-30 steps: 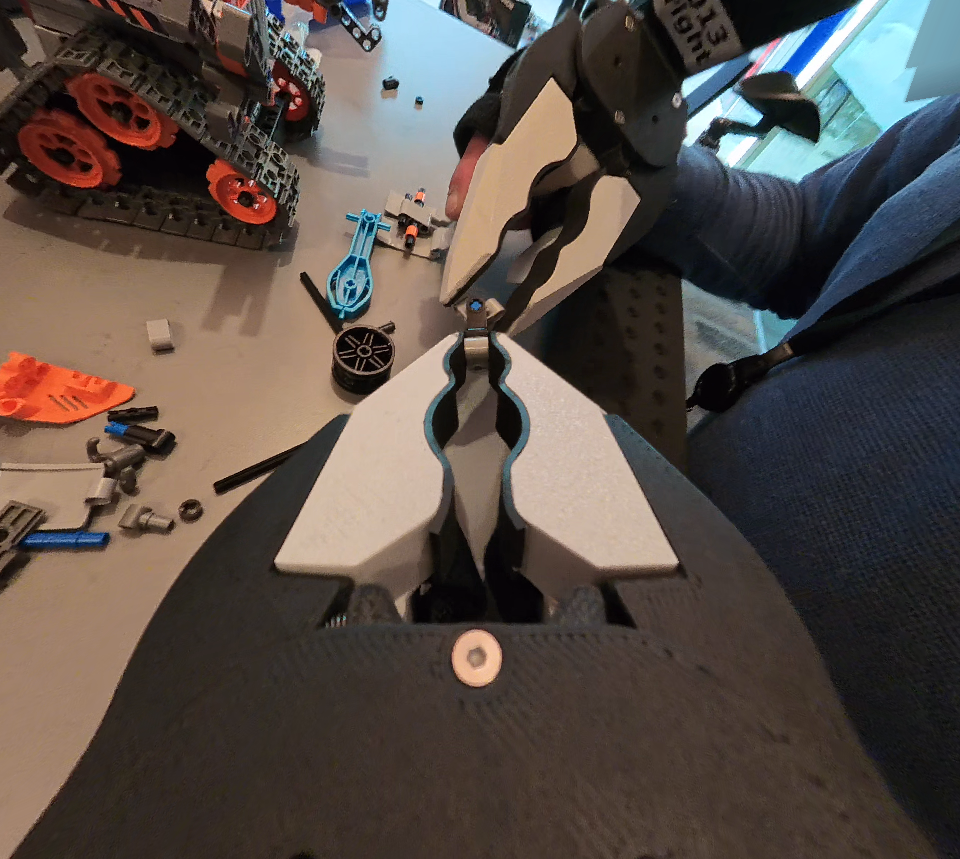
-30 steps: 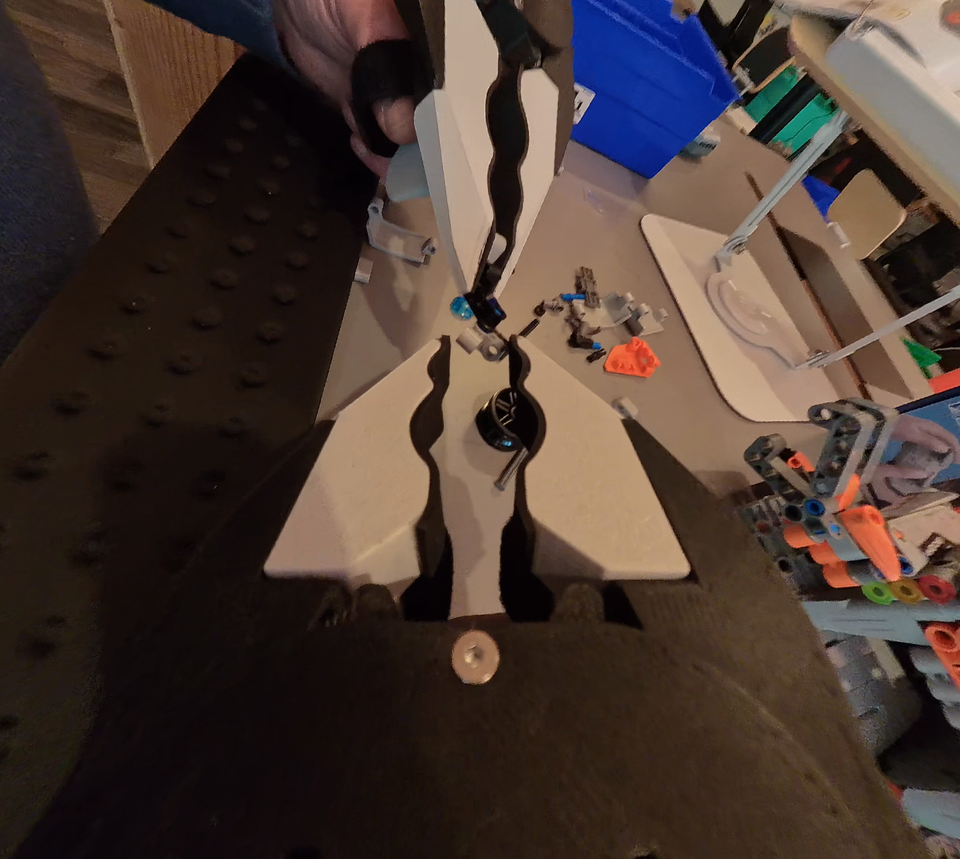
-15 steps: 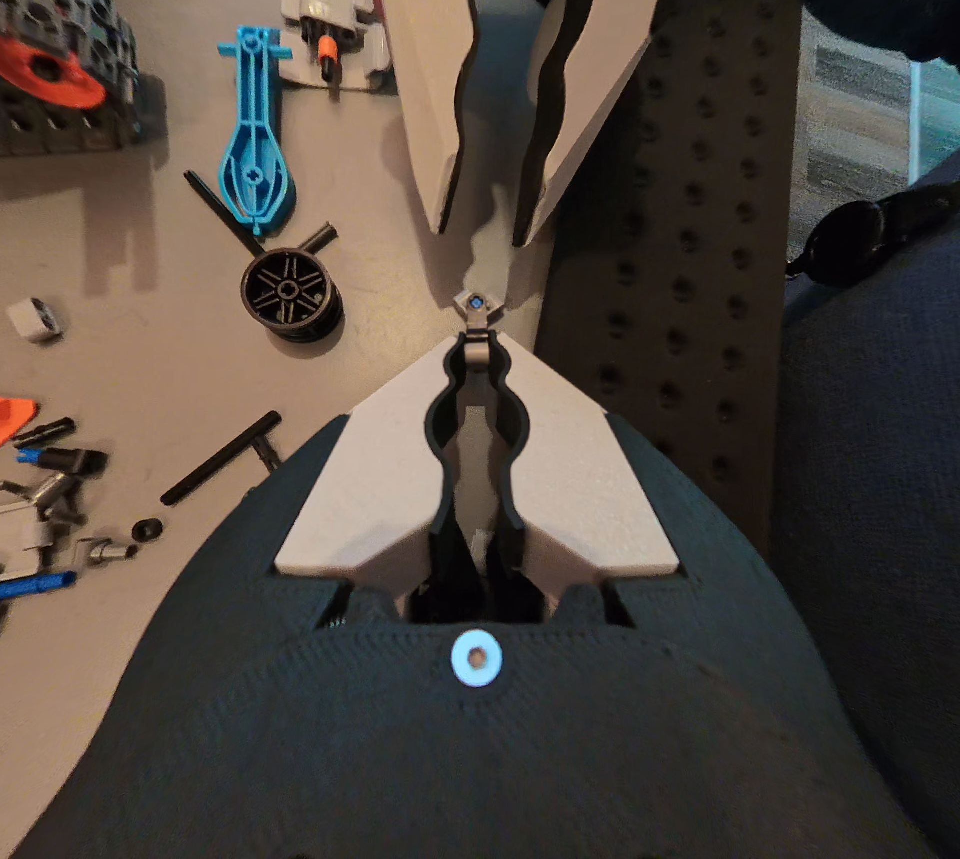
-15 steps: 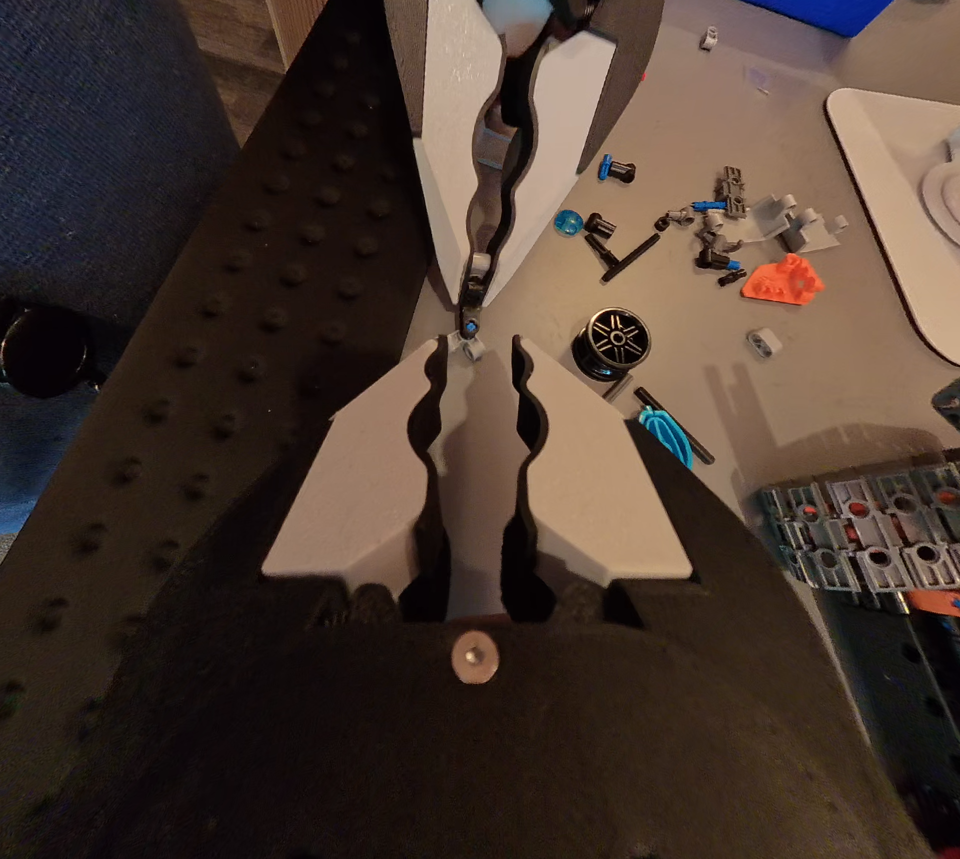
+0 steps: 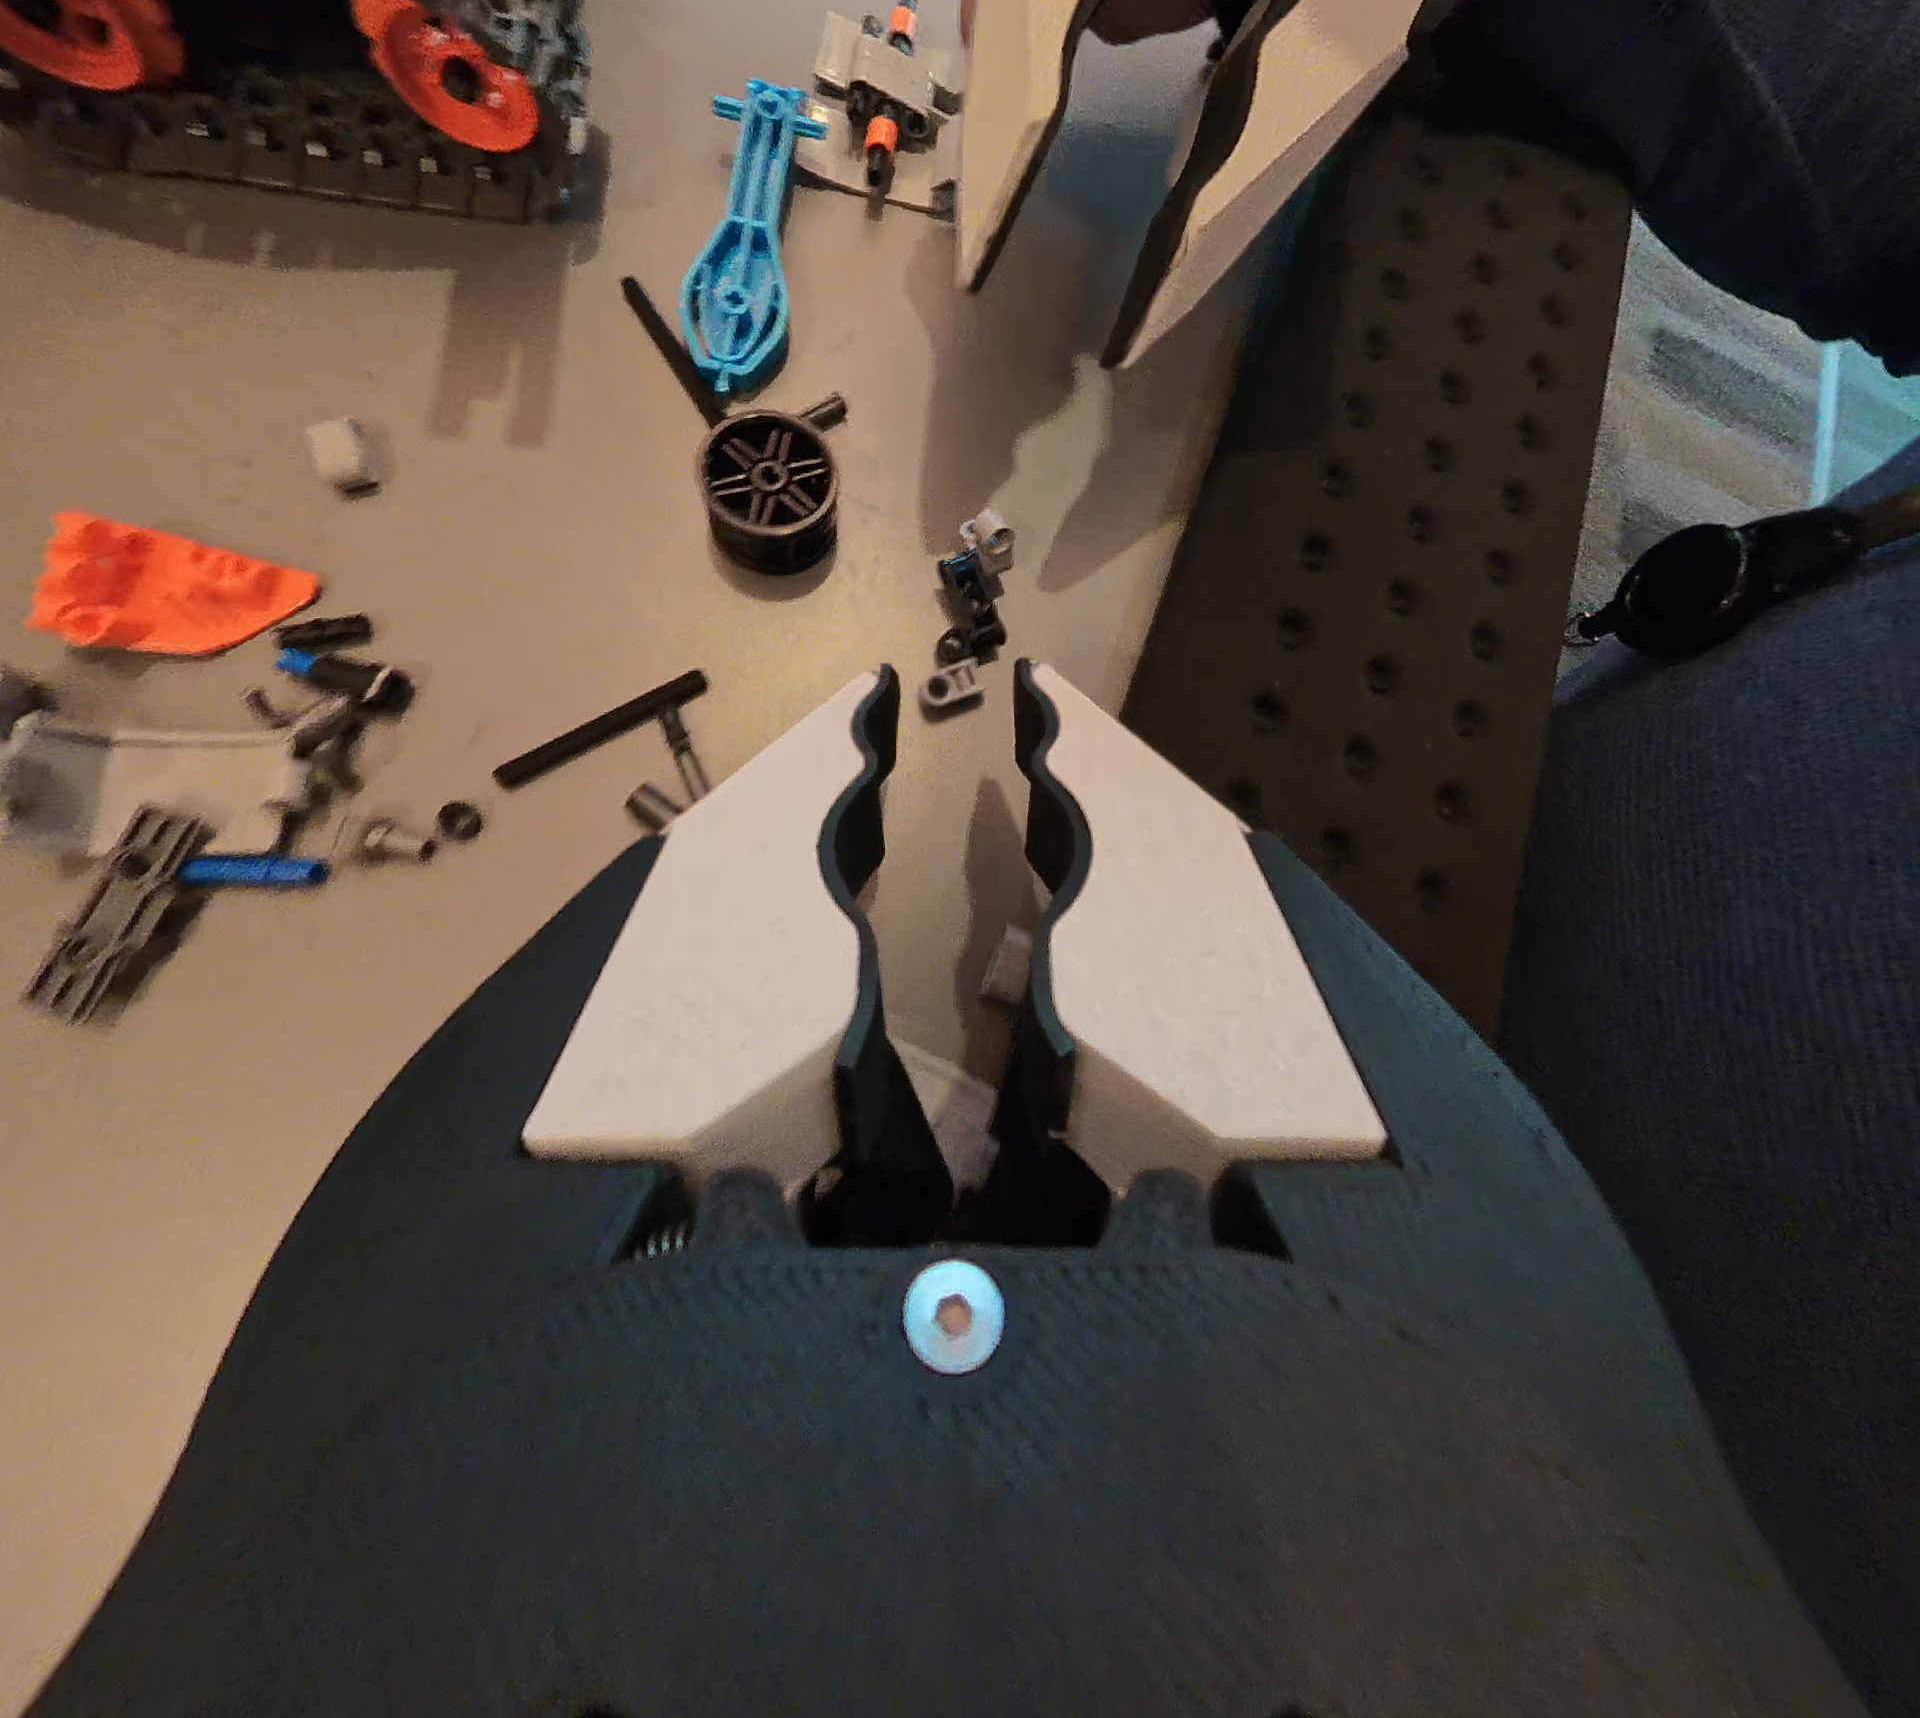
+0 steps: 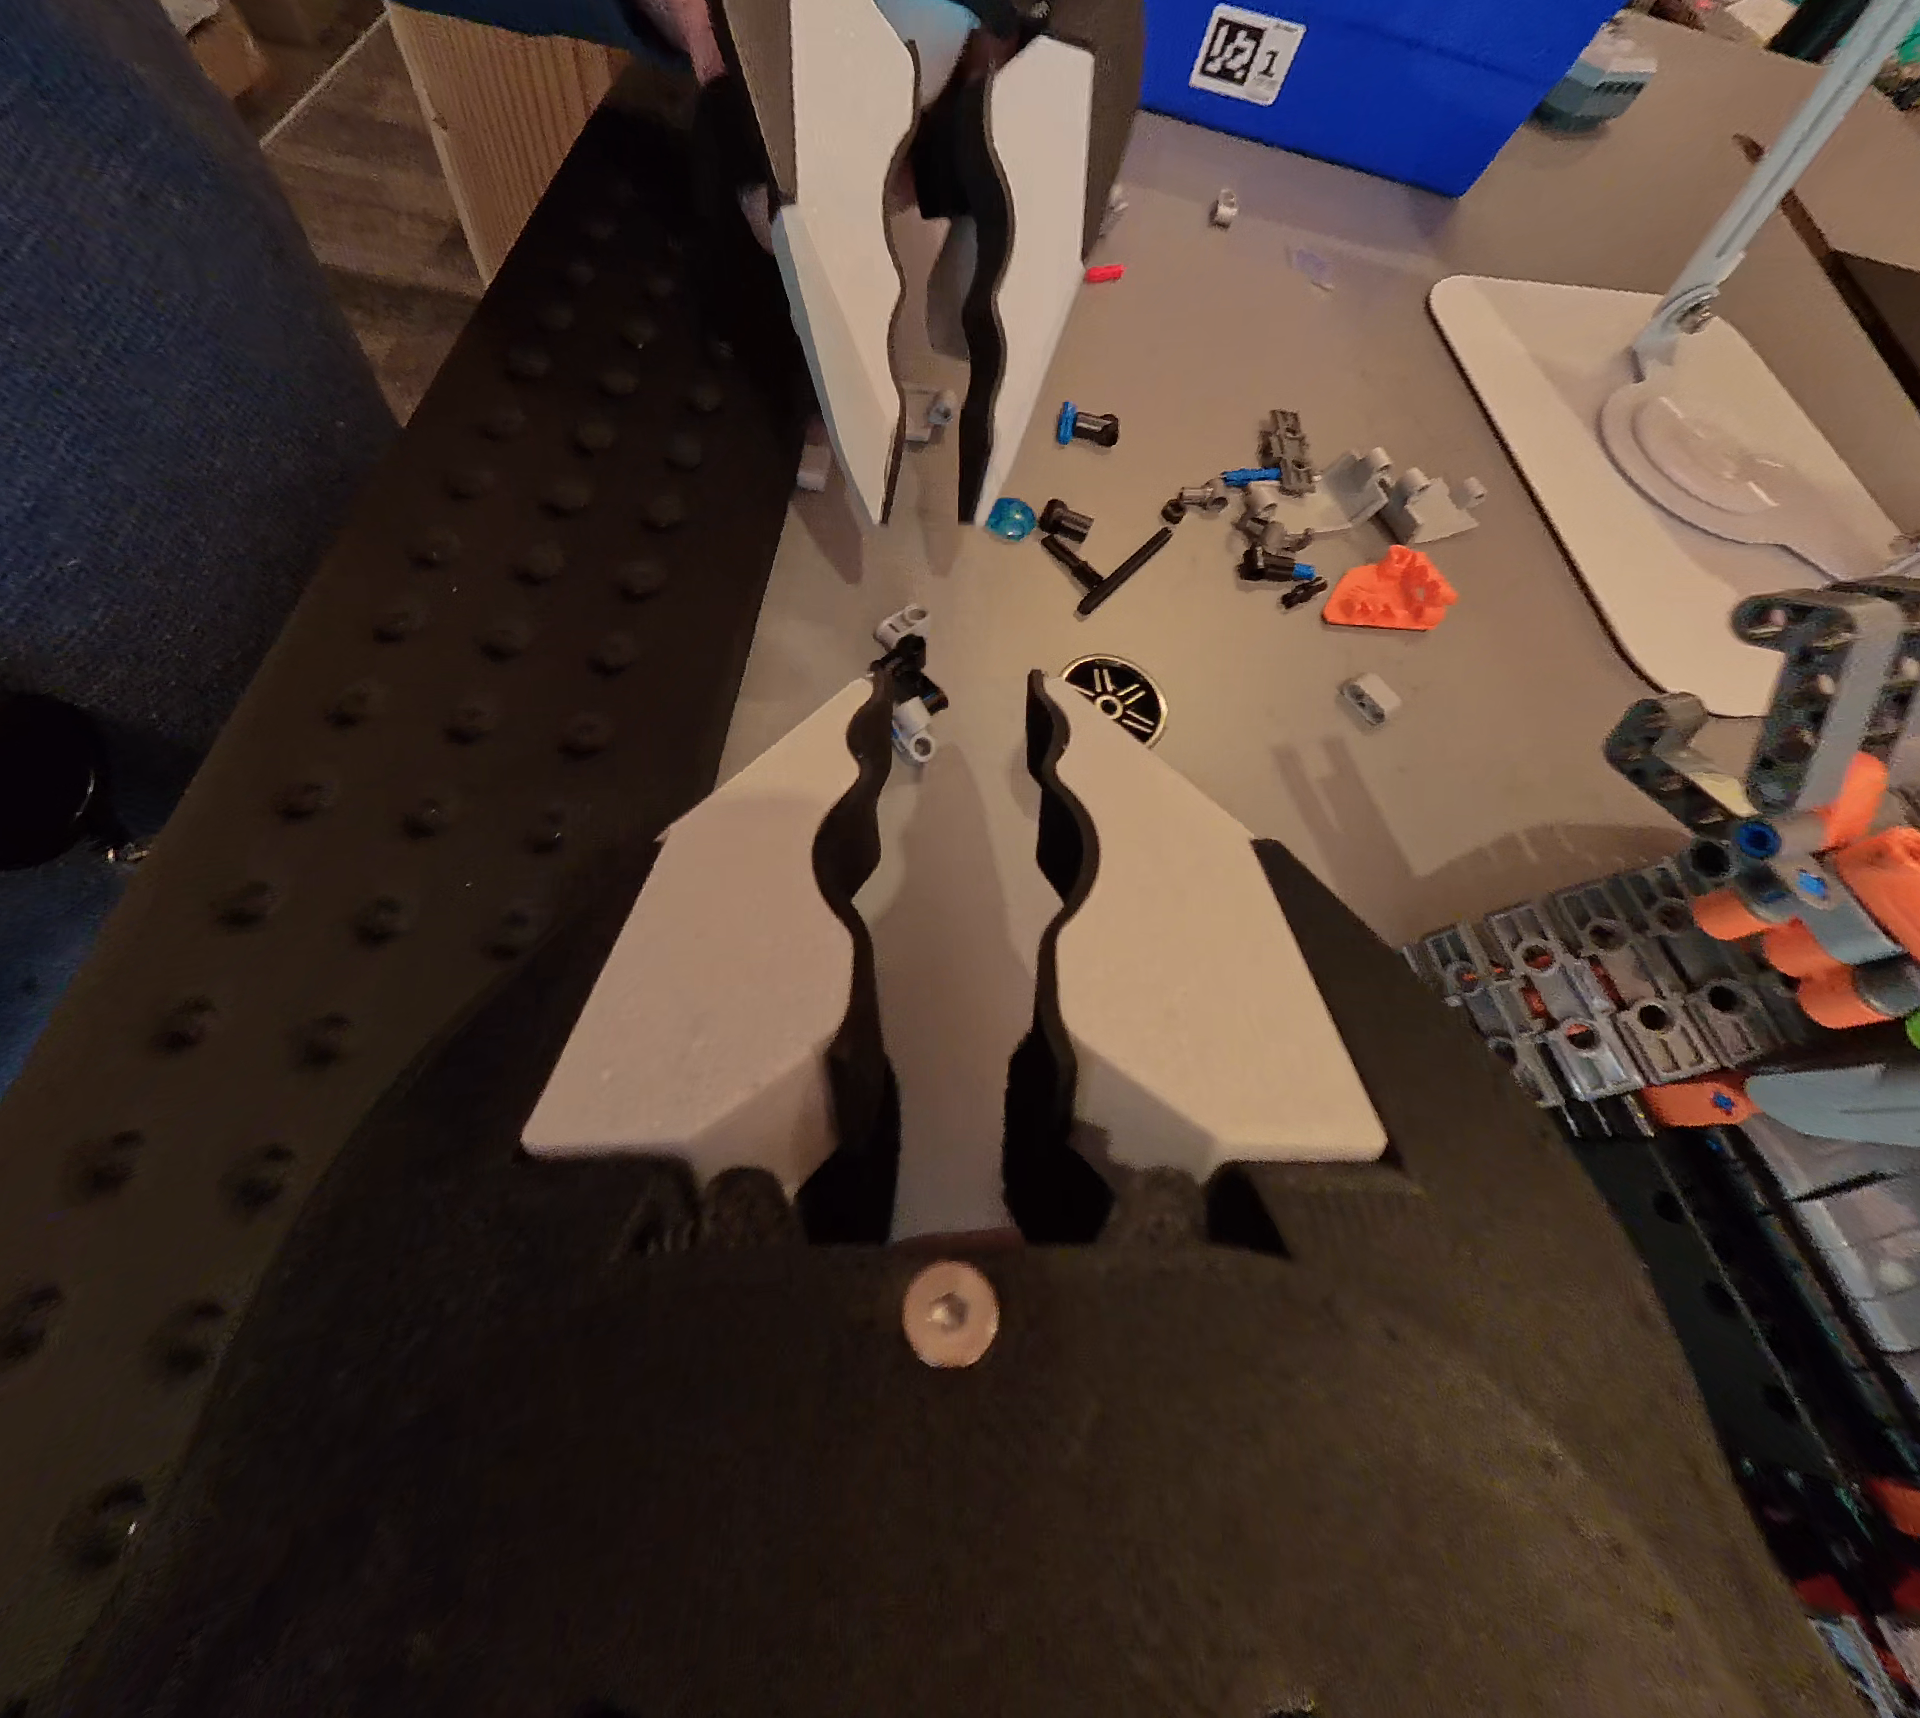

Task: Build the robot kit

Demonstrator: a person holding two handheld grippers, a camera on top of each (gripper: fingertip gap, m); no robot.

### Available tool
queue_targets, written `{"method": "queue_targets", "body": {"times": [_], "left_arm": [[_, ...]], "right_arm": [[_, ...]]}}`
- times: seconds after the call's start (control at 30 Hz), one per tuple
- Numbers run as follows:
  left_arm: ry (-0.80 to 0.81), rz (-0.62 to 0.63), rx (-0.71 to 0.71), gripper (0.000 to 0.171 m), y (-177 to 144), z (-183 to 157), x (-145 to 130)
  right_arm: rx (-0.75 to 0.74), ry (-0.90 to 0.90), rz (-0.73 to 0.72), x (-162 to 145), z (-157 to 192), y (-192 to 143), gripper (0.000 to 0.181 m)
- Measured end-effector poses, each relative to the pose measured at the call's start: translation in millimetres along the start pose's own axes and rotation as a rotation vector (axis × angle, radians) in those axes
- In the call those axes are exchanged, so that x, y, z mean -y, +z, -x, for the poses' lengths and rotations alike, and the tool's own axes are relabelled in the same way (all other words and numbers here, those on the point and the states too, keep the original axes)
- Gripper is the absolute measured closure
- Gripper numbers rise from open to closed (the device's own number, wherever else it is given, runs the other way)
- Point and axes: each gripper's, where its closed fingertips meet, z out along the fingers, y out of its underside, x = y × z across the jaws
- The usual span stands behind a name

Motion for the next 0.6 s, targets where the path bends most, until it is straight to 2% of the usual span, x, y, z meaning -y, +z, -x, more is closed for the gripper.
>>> {"method": "queue_targets", "body": {"times": [0.33, 0.5, 0.6], "left_arm": [[-0.084, -0.014, 0.306, 0.151, -79, 58, -29], [-0.095, -0.006, 0.316, 0.151, -81, 58, -39], [-0.08, 0.003, 0.301, 0.151, -72, 54, -40]], "right_arm": [[-0.135, 0.07, -0.033, 2, -29, -11, 0.161], [-0.171, 0.114, 0.032, -10, -38, -1, 0.15], [-0.174, 0.122, 0.143, -19, -40, 17, 0.14]]}}
